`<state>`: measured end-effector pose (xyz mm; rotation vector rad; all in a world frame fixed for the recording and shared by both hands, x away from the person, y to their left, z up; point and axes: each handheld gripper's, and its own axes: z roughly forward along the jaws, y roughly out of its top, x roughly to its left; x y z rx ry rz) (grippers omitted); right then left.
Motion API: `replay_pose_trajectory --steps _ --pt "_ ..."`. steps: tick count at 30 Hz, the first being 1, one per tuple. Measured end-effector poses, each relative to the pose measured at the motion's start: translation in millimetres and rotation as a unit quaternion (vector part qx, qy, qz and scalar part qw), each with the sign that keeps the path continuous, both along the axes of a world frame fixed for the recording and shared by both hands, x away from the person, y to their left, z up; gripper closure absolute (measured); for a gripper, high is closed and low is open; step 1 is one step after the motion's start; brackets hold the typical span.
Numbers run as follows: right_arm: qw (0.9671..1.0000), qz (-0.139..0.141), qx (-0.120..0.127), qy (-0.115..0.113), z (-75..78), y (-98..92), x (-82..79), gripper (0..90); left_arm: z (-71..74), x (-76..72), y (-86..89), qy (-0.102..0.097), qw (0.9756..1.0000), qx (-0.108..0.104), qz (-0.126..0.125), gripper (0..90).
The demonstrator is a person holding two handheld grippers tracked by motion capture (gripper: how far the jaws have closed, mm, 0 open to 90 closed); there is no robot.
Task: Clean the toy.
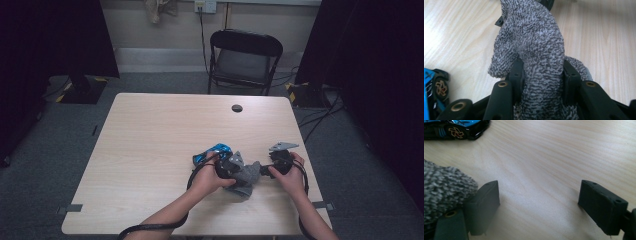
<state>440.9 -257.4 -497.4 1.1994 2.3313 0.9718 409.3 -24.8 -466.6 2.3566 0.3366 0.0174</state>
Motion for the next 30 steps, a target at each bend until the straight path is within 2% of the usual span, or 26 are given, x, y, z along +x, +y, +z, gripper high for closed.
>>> replay_pose_trajectory --steps 8,14,15,19,21,27,28,30 --pt "0.9998 0.0 0.008 -0.018 -3.8 -3.1 -2.7 16.0 -2.8 -2.5 -3.0 0.0 1.0 -0.001 -0.006 61.2" --pt "0.9998 0.0 0.009 -0.018 -3.9 -4.5 -2.8 16.0 -5.2 -1.4 -1.4 0.001 1.0 -0.008 -0.001 58.9" --pt "0.9998 -0.001 0.009 -0.018 -3.9 -4.7 -2.7 15.9 -4.7 -1.3 -0.9 -0.001 0.9999 -0.009 0.004 57.3" --pt "0.9998 -0.004 0.008 -0.019 -3.9 -5.5 -2.1 16.0 -1.6 1.2 3.0 -0.018 0.9997 -0.007 0.015 37.7" --pt "0.9998 -0.005 0.008 -0.019 -3.9 -5.5 -1.9 15.9 1.0 2.5 6.8 -0.021 0.9996 -0.007 0.02 31.6" --pt "0.9998 -0.005 0.008 -0.019 -4.0 -5.5 -1.9 16.0 13.7 7.1 20.0 -0.038 0.9985 -0.014 0.037 22.5" --pt "0.9998 -0.004 0.008 -0.019 -3.9 -5.6 -1.9 15.9 16.3 8.1 22.4 -0.04 0.998 -0.023 0.045 22.2" --pt "0.9998 -0.004 0.008 -0.019 -4.0 -5.6 -1.9 15.9 21.3 11.4 27.6 -0.042 0.9975 -0.024 0.052 21.5"
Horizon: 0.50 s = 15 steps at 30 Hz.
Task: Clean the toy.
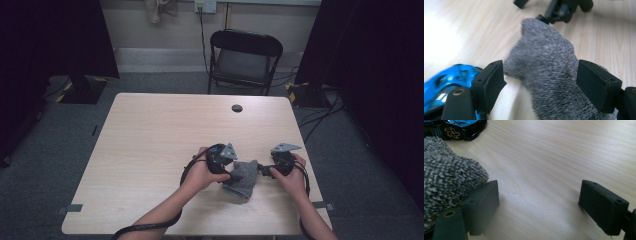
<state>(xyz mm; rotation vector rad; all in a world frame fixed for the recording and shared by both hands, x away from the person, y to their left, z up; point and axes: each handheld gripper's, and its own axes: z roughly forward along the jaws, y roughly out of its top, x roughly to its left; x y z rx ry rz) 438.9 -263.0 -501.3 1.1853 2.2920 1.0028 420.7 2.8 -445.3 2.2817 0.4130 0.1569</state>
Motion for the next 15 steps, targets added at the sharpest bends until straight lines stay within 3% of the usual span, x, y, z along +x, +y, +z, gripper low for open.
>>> replay_pose_trajectory --steps 9,15 --pt "1.0 0.0 0.0 0.0 0.0 0.0 0.0 16.0 12.6 24.7 30.7 -0.016 0.9985 0.023 0.048 20.0" --pt "1.0 0.0 0.0 0.0 0.0 0.0 0.0 15.9 7.1 43.8 46.7 -0.013 0.9956 0.025 0.089 18.0"
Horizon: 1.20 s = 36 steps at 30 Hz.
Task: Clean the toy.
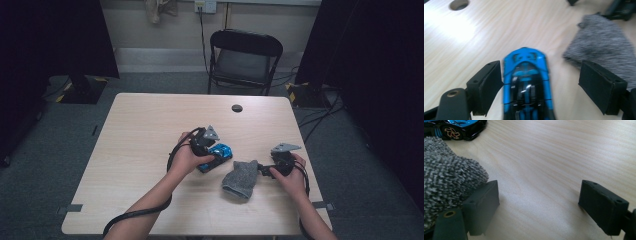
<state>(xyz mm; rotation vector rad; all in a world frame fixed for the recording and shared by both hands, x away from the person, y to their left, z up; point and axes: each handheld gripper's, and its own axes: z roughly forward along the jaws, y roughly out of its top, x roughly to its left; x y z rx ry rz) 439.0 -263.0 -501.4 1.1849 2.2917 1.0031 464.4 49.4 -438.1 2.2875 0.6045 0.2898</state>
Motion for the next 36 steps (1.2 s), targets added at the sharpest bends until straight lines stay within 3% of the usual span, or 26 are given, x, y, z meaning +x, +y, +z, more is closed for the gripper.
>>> replay_pose_trajectory --steps 7,13,15,24,29,31,32,36 --pt "1.0 0.0 0.0 0.0 0.0 0.0 0.0 15.9 -23.0 12.7 -2.5 0.026 0.9994 0.002 0.021 16.7" --pt "1.0 0.0 0.0 0.0 -0.1 0.0 0.0 15.9 -37.5 18.1 -11.4 0.026 0.9991 0.021 0.026 16.9" --pt "1.0 0.0 0.0 0.0 0.0 0.0 0.0 15.9 -40.5 19.8 -13.9 0.033 0.9986 0.015 0.038 15.8" --pt "1.0 0.0 0.0 0.0 0.0 0.0 0.0 15.9 -52.1 21.2 -17.9 0.044 0.9979 0.024 0.042 15.7" --pt "1.0 0.0 0.0 0.0 -0.1 0.0 0.0 16.0 -54.0 20.4 -18.6 0.036 0.9983 0.017 0.043 15.5" --pt "1.0 0.0 0.0 0.0 0.0 0.0 0.0 15.9 -53.0 19.3 -17.8 0.036 0.9987 0.014 0.034 18.0" --pt "1.0 0.0 0.0 0.0 0.0 0.0 0.0 15.9 -52.2 18.6 -18.4 0.036 0.9986 0.017 0.034 23.8" --pt "1.0 0.0 0.0 0.0 0.0 0.0 0.0 16.0 -51.3 17.9 -18.1 0.038 0.9984 0.021 0.037 24.2"
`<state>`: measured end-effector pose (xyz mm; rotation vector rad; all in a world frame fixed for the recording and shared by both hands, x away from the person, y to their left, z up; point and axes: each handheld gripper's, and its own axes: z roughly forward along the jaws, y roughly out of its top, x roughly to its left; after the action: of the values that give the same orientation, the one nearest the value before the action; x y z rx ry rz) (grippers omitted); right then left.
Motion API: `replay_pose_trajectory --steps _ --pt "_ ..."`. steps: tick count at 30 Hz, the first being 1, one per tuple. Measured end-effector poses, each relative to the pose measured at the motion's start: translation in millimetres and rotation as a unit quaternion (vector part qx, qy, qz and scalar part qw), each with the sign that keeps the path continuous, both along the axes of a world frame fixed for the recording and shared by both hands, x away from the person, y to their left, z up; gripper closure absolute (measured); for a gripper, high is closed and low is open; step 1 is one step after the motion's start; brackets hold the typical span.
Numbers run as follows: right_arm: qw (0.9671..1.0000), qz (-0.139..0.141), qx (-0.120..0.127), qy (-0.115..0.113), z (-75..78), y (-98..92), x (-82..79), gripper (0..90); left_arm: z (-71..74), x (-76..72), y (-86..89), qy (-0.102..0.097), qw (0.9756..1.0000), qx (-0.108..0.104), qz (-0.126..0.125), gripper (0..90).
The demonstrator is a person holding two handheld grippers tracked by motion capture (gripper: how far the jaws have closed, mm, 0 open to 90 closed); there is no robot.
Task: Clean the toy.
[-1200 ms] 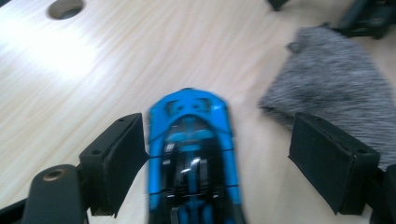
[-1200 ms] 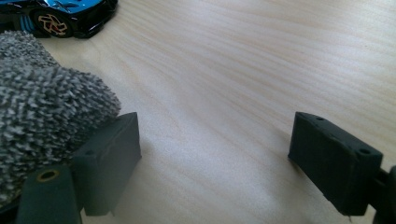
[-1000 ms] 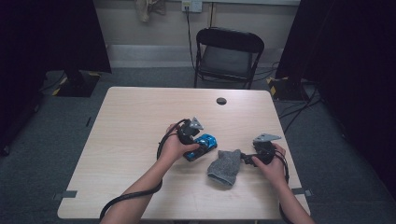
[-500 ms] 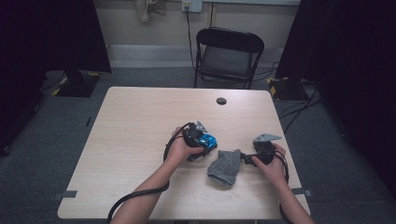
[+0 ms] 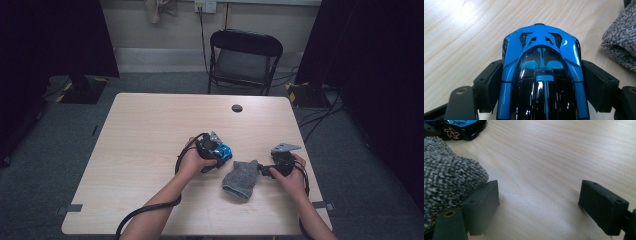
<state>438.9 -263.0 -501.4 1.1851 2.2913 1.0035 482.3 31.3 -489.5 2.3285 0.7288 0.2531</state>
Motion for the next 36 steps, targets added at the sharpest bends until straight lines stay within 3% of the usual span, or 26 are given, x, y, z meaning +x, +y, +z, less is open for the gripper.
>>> replay_pose_trajectory --steps 11,17,19,36 --pt "1.0 0.0 0.0 0.0 0.0 0.0 0.0 16.0 1.9 -3.8 5.8 -0.002 1.0 0.004 -0.007 24.5" --pt "1.0 0.0 0.0 0.0 0.0 0.0 0.0 16.0 9.7 -8.3 12.1 -0.003 0.9999 -0.01 -0.004 24.5" --pt "1.0 0.0 0.0 0.0 0.0 0.0 0.0 16.0 10.7 -8.9 14.1 -0.001 1.0 -0.003 -0.008 24.5" --pt "1.0 -0.003 0.0 0.0 0.0 0.6 -0.1 16.0 3.5 -18.9 26.3 0.005 0.9999 0.006 -0.012 24.4"
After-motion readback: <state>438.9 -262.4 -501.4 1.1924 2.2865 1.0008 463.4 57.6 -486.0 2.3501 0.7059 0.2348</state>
